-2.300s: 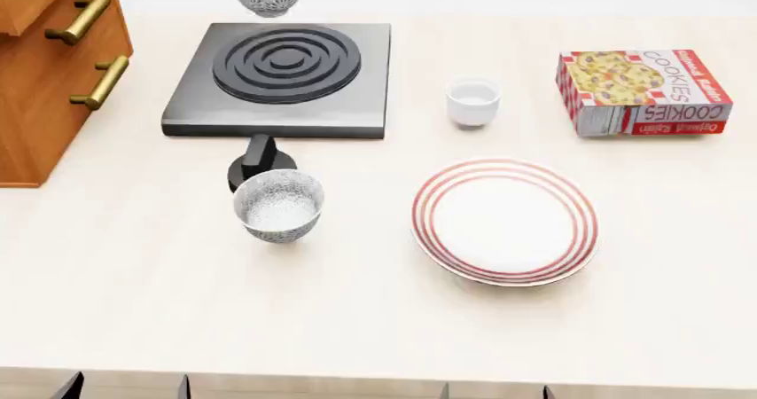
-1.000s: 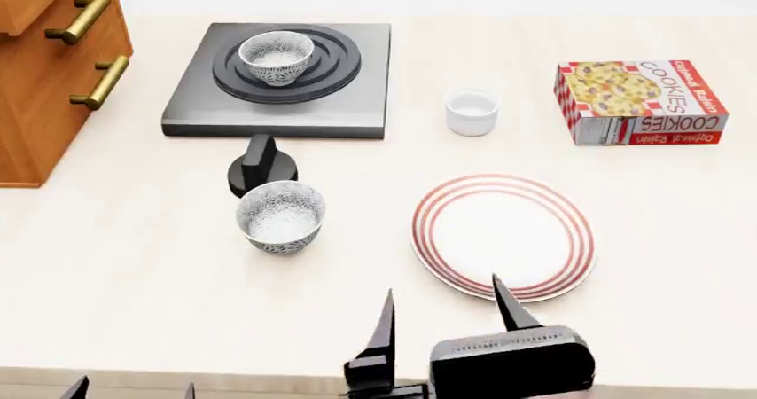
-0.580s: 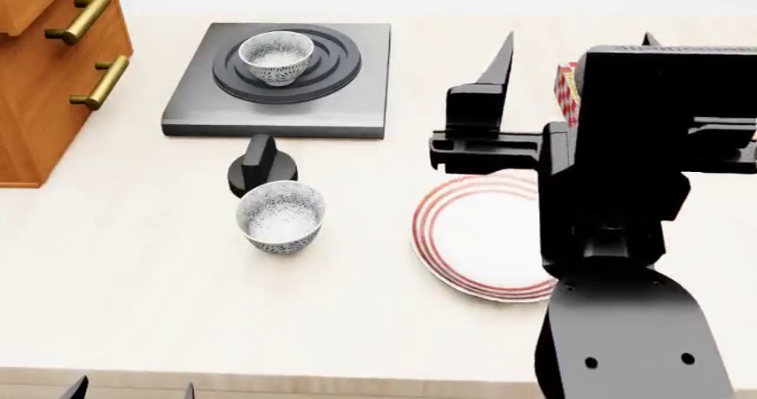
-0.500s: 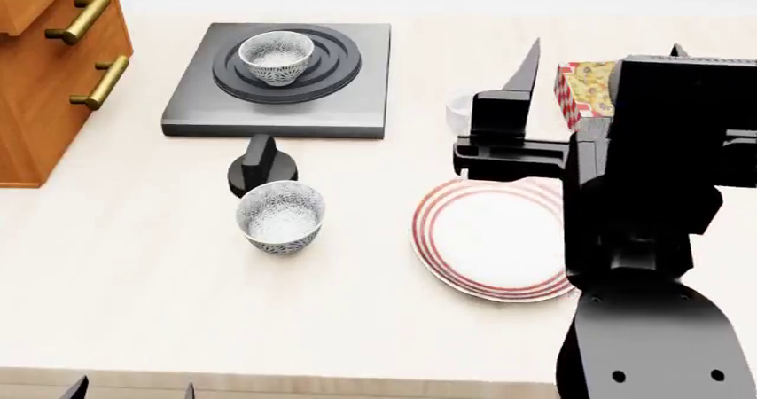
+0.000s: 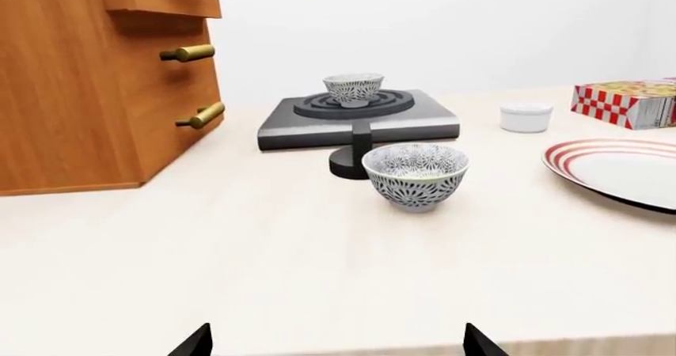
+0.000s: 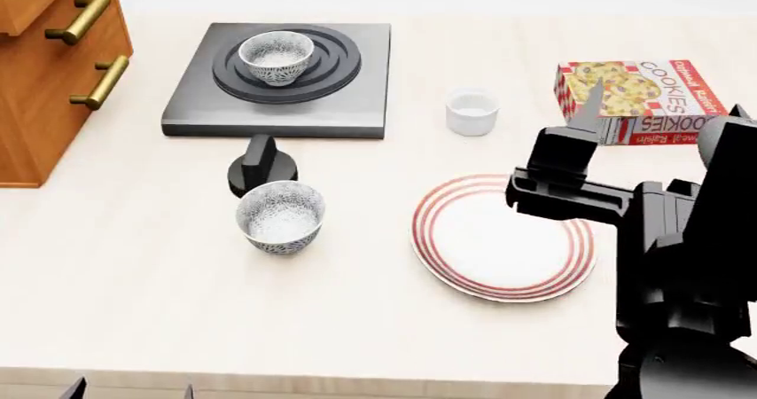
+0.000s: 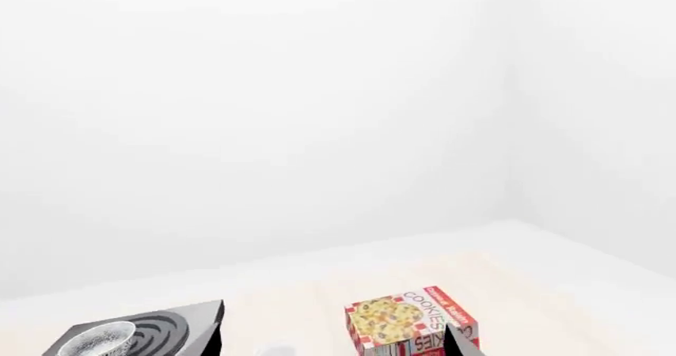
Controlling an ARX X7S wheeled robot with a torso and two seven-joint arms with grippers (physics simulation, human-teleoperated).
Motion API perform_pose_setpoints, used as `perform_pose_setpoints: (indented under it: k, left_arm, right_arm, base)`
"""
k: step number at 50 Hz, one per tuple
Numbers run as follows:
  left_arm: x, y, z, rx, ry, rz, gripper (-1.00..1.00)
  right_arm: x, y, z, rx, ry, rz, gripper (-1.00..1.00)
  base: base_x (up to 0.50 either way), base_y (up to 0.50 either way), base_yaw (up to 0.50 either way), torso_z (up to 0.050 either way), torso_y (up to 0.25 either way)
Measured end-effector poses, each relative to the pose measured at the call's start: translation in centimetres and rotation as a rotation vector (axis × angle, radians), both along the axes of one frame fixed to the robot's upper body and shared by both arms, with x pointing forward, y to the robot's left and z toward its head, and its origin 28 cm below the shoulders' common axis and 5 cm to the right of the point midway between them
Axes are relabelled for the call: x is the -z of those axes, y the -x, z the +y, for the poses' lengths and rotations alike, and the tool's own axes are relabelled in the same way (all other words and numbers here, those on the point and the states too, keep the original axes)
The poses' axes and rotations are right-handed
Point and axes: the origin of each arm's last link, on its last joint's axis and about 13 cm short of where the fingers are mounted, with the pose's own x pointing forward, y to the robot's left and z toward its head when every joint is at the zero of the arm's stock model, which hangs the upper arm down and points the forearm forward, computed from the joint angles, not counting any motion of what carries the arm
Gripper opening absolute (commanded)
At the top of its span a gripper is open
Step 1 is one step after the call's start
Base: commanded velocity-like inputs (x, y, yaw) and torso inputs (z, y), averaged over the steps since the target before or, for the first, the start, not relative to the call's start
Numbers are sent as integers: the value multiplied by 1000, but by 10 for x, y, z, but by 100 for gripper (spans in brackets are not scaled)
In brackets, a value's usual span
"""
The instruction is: Pick the akita bowl on the stove and place it on the plate.
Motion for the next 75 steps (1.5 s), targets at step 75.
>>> perform_pose_setpoints:
  k: [75]
  left_arm:
    - [-173, -123, -3, -38, -102, -39, 100]
  right_arm:
    - [8, 2, 9, -41, 54, 51, 100]
  base:
    - [0, 0, 0, 0, 0]
